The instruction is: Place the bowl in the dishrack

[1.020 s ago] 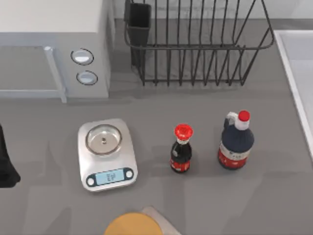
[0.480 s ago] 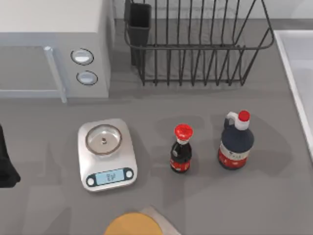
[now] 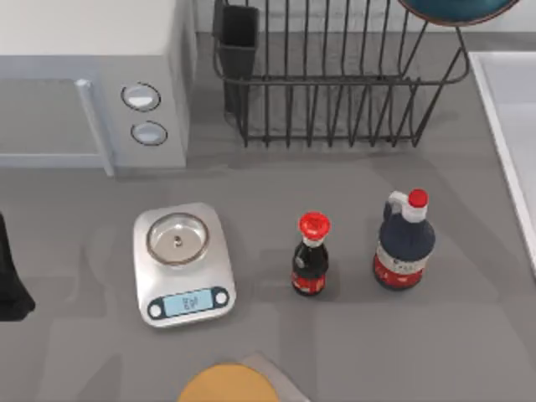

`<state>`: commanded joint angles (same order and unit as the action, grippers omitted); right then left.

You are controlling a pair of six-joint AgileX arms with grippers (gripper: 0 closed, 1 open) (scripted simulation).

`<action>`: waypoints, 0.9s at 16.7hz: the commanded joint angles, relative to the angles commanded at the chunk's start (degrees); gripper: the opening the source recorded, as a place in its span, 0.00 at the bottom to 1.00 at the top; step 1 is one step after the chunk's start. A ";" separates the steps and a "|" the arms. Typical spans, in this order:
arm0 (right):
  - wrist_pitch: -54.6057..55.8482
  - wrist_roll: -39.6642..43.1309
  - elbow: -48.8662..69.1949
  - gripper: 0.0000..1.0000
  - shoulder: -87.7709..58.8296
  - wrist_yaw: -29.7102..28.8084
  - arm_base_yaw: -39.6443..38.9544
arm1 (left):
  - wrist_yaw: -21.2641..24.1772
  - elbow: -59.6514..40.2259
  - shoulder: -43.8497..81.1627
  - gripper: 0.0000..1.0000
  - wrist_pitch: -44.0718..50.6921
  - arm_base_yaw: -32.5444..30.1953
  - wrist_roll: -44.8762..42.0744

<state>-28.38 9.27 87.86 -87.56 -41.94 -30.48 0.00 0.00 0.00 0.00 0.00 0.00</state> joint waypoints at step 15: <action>26.88 -11.14 -5.32 0.00 4.73 -18.63 -28.78 | 0.00 0.00 0.00 1.00 0.00 0.00 0.00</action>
<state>-1.50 -1.87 82.53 -82.83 -60.57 -59.26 0.00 0.00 0.00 0.00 0.00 0.00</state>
